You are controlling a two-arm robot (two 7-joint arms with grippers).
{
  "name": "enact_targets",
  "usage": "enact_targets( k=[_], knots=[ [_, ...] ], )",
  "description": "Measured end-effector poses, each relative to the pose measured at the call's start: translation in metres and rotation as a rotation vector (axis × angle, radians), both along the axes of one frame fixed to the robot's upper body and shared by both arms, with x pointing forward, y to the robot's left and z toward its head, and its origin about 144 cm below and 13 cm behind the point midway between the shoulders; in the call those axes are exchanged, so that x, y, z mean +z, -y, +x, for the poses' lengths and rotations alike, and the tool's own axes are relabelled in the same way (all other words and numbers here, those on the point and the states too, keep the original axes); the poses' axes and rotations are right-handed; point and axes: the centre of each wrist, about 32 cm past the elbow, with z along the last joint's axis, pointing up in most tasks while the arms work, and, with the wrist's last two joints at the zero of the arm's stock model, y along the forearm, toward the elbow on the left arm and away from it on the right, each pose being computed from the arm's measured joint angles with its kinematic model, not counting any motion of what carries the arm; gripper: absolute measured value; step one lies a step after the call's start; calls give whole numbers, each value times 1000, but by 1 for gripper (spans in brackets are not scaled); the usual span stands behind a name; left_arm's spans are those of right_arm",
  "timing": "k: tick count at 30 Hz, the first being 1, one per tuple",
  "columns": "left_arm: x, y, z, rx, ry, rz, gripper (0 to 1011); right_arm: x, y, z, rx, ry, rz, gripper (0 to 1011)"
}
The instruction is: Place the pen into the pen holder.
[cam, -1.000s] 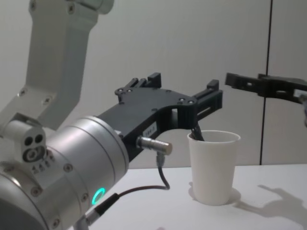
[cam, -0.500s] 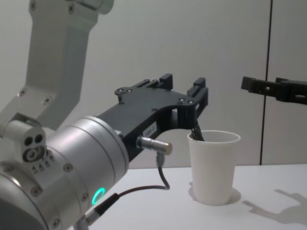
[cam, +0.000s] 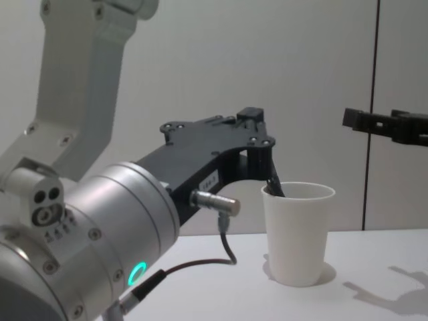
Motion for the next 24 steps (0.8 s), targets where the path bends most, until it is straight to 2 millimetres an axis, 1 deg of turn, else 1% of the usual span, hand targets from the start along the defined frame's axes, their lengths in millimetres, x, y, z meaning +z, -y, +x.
enact_targets(
  k=[3,5,7,9,10,13,14,16,17,19,21,22,24],
  knots=[
    [0,0,0,0,0,0,0,0,0,-1,-1,-1,0,1001],
    [0,0,0,0,0,0,76,0,0,-1,-2,-1,0,1002],
    [0,0,0,0,0,0,116,0,0,-1,-2,-1,-1,1002],
    [0,0,0,0,0,0,186,0,1,-2,-3,-2,-1,1002],
    [0,0,0,0,0,0,186,0,1,-2,-3,-2,-1,1002],
    [0,0,0,0,0,0,310,0,1,-2,-3,-1,-1,1002],
    [0,0,0,0,0,0,310,0,1,-2,-3,-1,0,1002],
    [0,0,0,0,0,0,412,0,1,-2,-4,-1,0,1002],
    [0,0,0,0,0,0,430,0,1,-2,-4,-1,0,1002],
    [0,0,0,0,0,0,512,0,1,-2,-4,-1,0,1002],
    [0,-1,1,1,0,3,554,0,1,-3,-5,-2,0,1002],
    [0,-1,2,2,-2,7,615,-1,0,-3,-7,-2,-1,1002],
    [0,-3,4,4,-5,13,654,-1,0,-4,-10,-2,-3,1002]
  ],
)
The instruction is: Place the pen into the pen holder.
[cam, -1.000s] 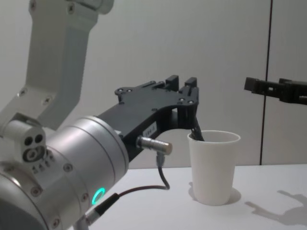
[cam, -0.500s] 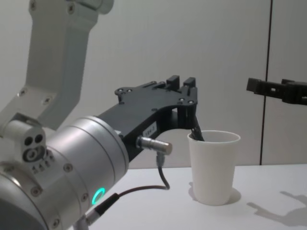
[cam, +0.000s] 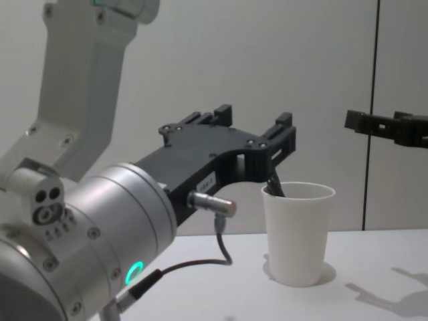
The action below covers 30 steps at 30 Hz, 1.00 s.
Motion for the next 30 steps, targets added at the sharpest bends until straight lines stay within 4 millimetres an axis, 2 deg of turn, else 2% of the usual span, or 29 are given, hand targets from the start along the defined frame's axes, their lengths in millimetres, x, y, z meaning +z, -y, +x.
enact_targets(
  k=[1,3,4,7,11,19,30],
  knots=[
    [0,-2,2,3,-4,7,715,-1,-1,-2,-4,0,-3,1002],
    [0,-4,6,8,-10,18,754,-3,-3,-5,-12,-1,-9,1002],
    [0,-5,8,10,-14,23,810,-4,-4,-6,-16,-1,-11,1002],
    [0,-11,16,24,-27,48,860,-8,-7,-12,-32,-3,-22,1001],
    [1,-22,31,51,-50,89,993,-13,-12,-21,-56,-5,-37,1002],
    [7,-42,56,107,-88,157,1001,-22,-21,-40,-113,-7,-70,1002],
    [11,-53,69,138,-107,188,1001,-31,-30,-63,-183,-9,-109,1002]
  ],
)
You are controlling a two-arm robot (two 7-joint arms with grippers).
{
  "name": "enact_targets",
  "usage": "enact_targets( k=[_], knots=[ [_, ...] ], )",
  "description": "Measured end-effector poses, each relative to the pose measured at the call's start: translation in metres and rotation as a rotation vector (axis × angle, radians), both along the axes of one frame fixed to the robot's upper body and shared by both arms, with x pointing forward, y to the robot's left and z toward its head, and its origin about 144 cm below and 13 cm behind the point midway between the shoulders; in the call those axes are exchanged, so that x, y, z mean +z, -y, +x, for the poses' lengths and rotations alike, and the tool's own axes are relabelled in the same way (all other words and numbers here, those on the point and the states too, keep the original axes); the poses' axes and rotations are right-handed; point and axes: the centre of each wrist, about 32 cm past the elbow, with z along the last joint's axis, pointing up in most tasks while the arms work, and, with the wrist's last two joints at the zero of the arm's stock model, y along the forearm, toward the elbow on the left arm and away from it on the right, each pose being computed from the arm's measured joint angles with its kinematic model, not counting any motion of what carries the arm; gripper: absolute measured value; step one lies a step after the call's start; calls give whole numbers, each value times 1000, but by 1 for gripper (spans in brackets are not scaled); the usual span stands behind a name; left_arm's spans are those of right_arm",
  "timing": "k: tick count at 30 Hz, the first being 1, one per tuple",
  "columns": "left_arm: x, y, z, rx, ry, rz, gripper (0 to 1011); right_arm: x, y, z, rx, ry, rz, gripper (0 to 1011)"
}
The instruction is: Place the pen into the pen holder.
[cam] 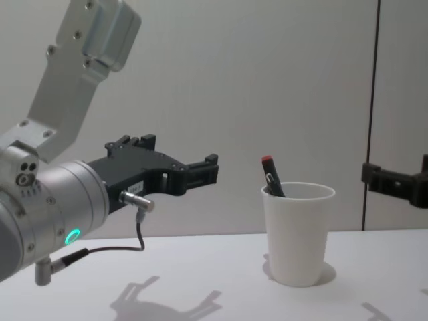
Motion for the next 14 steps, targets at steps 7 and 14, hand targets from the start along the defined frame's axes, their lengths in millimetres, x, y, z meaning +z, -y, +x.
enact_targets(
  k=[7,14],
  knots=[
    [0,0,0,1,-1,1,1001,-2,-1,-5,-15,-1,-8,1002],
    [0,0,0,1,0,1,1001,-2,-2,-5,-16,-1,-9,1002]
  ],
)
